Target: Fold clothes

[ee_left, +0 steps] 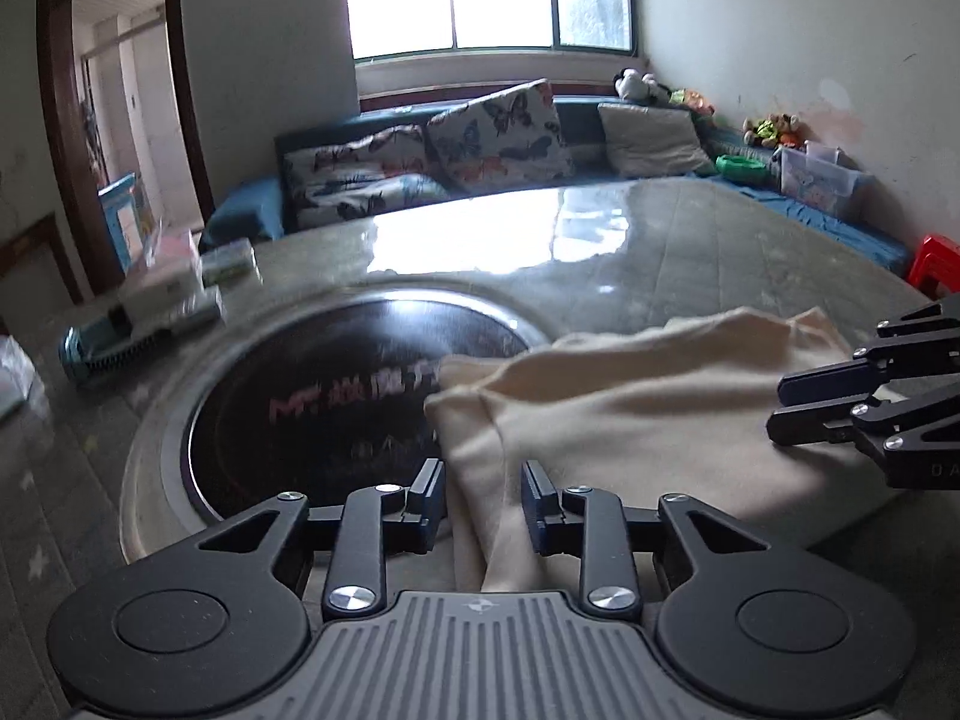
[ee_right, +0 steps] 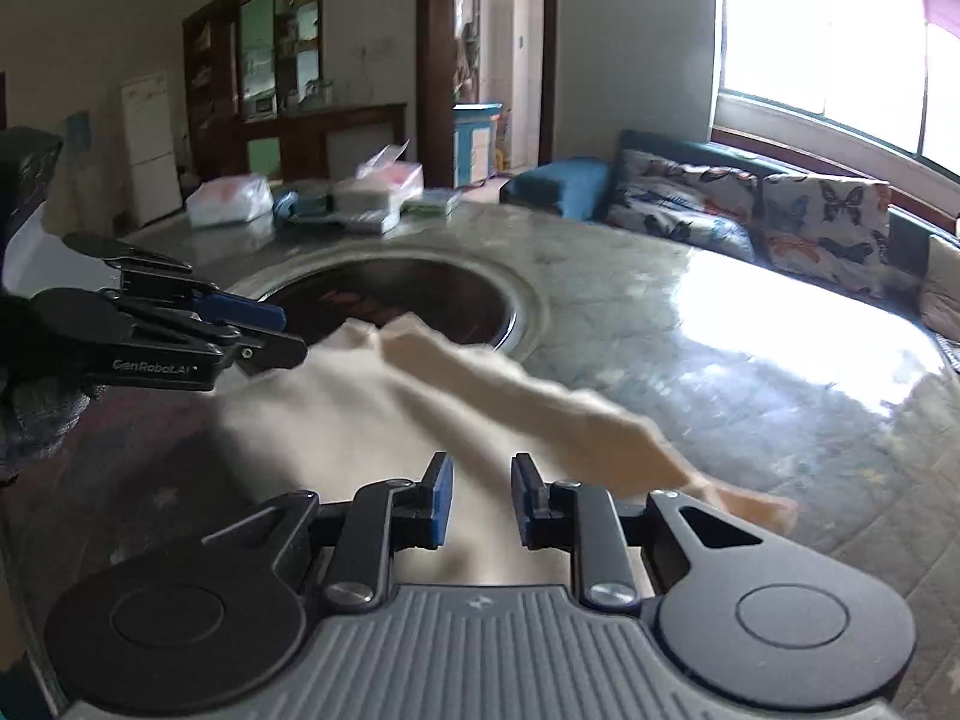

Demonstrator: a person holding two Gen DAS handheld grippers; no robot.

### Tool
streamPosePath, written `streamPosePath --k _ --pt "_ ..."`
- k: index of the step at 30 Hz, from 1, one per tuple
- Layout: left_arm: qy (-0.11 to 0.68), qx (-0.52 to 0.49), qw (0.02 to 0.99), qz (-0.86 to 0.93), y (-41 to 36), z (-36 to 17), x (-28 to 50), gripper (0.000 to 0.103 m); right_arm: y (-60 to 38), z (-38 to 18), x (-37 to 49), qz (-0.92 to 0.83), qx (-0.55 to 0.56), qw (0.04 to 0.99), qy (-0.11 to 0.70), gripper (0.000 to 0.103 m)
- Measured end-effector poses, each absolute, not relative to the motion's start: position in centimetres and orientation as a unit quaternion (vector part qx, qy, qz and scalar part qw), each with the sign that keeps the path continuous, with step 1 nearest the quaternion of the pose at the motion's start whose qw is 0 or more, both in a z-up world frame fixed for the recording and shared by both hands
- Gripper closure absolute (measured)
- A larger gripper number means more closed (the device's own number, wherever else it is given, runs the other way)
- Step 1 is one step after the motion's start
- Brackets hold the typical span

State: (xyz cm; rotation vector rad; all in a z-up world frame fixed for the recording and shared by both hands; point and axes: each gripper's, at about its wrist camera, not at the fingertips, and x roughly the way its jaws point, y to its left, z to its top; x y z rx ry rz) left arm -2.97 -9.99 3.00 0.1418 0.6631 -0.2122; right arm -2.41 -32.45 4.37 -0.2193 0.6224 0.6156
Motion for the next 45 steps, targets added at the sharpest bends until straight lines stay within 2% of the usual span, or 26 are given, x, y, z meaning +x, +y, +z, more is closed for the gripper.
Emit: streamPosePath --k 5,18,23,30,36,38,45 --pt "0.343 0.057 0.931 -0.114 -10.3 2.5 -3.3 0.078 -32.8 3.3 -3.1 0.3 -0.107 0.896 0.308 0.079" --pt "0.348 0.079 0.911 -0.205 -13.7 2.6 -9.6 0.078 -37.3 3.7 -8.8 0.283 -0.103 0.899 0.32 0.079" --pt "0.323 0.106 0.915 -0.217 -14.4 3.7 -10.2 0.075 -38.7 4.4 -10.5 0.269 -0.095 0.898 0.336 0.079" --pt "0.304 0.1 0.919 -0.232 -15.7 4.5 -8.2 0.076 -38.2 6.3 -7.2 0.251 -0.054 0.916 0.308 0.079" --pt "0.324 0.087 0.91 -0.245 -17.5 3.8 -4.2 0.077 -37.0 4.6 -2.4 0.216 -0.035 0.916 0.337 0.08" --pt "0.331 0.089 0.908 -0.24 -17.9 3.3 -2.9 0.078 -37.2 3.8 -1.5 0.204 -0.02 0.915 0.347 0.083" --pt "0.345 0.074 0.906 -0.232 -18.4 2.6 -0.6 0.078 -37.8 4.2 -2.6 0.196 -0.026 0.926 0.32 0.083"
